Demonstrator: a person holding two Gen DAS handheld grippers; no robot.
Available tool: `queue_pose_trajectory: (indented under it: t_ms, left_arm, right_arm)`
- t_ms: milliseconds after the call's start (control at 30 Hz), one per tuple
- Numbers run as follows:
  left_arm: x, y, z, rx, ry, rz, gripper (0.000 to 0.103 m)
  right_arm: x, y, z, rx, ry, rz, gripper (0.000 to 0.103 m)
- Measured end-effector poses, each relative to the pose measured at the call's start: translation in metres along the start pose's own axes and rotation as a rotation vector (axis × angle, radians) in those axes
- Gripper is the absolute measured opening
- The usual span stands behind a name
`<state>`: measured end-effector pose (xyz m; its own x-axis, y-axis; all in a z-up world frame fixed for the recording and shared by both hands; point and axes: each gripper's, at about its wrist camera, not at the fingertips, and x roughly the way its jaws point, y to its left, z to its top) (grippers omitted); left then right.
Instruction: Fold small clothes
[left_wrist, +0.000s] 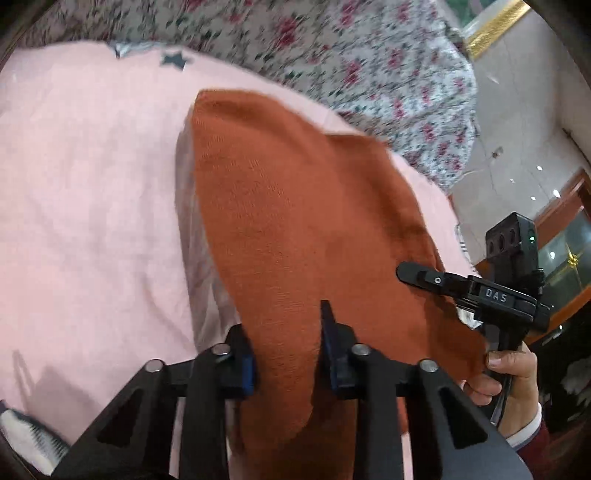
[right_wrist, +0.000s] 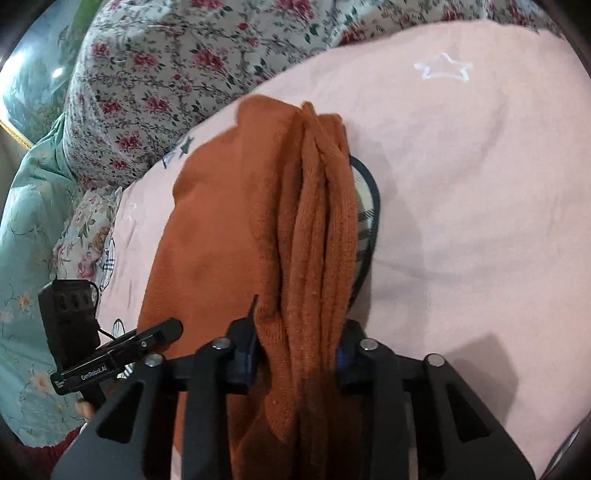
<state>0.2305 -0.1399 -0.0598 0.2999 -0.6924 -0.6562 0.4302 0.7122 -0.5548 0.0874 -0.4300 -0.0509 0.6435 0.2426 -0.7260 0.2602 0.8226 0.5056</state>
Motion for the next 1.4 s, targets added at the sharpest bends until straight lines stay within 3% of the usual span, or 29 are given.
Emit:
queue_pose_trajectory:
  t_ms: [133,267,567,767,900,1067,1200,1300,1400]
  left_arm:
    - [-0.048,-0.009,-0.01,0.065,-0.053,0.034,0.024]
    - [-0.116,0.003,-0.034,0.1,-0.103,0.093,0.024]
    - [-0.221,0.042,-0.098,0.091,-0.166,0.21,0.024]
    - [-0.223,0.081,-0.143,0.012,-0.122,0.24,0.025]
    - [-0.216,0.094,-0.156,-0.03,-0.104,0.229,0.038]
    - [-0.231,0.102,-0.154,-0.049,-0.13,0.22,0.059]
    - [-0.24,0.115,-0.143,-0.097,-0.157,0.22,0.06]
    - [-0.239,0.125,-0.135,-0.134,-0.158,0.244,0.06]
    - [-0.234,0.131,-0.133,-0.157,-0.154,0.252,0.061]
  right_arm:
    - [-0.012,0.032,-0.011,-0.016,-0.025,0.063,0.028]
    - [-0.006,0.089,-0.036,-0.095,-0.016,0.13,0.027]
    - [0.027,0.173,-0.088,-0.186,0.021,0.268,0.027]
    - [0.05,0.178,-0.117,-0.202,0.073,0.212,0.026]
    - [0.059,0.159,-0.128,-0.131,0.083,0.189,0.028]
    - [0.044,0.158,-0.128,-0.131,0.06,0.15,0.036]
    - [0.018,0.16,-0.11,-0.121,-0.044,0.126,0.039]
    - [0.015,0.168,-0.094,-0.129,-0.063,0.157,0.038]
    - [0.031,0.182,-0.083,-0.171,-0.037,0.161,0.026]
